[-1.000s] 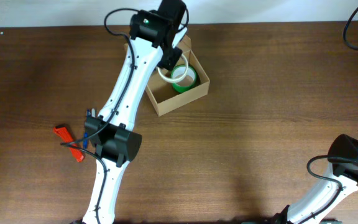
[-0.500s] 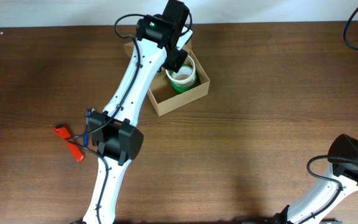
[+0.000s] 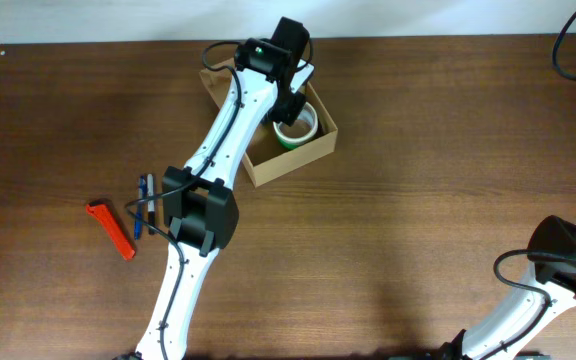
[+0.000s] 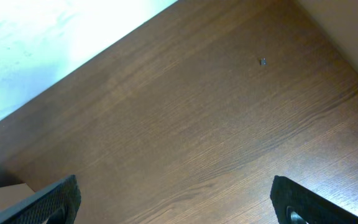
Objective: Pack container
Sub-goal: 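Lift the white tape roll and drop it onto the green roll in the box, then move the left gripper to the orange box cutter and grasp it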
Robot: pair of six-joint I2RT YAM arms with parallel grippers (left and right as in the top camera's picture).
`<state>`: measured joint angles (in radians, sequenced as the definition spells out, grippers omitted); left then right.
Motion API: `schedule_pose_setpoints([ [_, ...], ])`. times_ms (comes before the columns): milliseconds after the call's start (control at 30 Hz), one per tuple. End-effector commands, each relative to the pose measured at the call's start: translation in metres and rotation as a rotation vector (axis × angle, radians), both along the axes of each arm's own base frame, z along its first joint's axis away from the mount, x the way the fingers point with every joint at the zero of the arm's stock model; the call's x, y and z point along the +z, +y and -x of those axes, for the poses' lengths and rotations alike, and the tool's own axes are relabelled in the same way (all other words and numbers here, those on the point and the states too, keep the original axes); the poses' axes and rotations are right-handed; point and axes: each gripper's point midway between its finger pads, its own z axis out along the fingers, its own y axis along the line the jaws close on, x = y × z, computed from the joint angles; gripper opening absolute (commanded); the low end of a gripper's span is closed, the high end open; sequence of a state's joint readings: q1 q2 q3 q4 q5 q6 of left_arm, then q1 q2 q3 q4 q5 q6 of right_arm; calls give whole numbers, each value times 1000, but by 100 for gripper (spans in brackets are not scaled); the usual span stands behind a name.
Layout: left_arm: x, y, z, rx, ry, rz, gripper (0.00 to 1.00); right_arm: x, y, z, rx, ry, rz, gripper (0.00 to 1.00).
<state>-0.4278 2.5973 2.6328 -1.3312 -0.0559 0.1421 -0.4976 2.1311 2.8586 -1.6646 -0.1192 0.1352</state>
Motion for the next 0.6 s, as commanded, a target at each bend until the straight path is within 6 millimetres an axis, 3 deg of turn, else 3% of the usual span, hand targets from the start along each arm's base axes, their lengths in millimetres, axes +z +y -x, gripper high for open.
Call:
schedule_pose_setpoints([
  [0, -18, -2, -4, -1, 17, 8, 2, 7, 2, 2, 0, -21, 1, 99],
  [300, -15, -6, -16, 0, -32, 24, 2, 7, 2, 2, 0, -22, 1, 99],
  [400, -15, -5, -17, 2, -39, 19, 17, 7, 2, 2, 0, -22, 1, 99],
  [500, -15, -2, -18, 8, -46, 2, 51, 7, 2, 2, 0, -21, 1, 99],
  [567, -13, -2, -18, 8, -47, 1, 59, 7, 2, 2, 0, -22, 1, 99],
])
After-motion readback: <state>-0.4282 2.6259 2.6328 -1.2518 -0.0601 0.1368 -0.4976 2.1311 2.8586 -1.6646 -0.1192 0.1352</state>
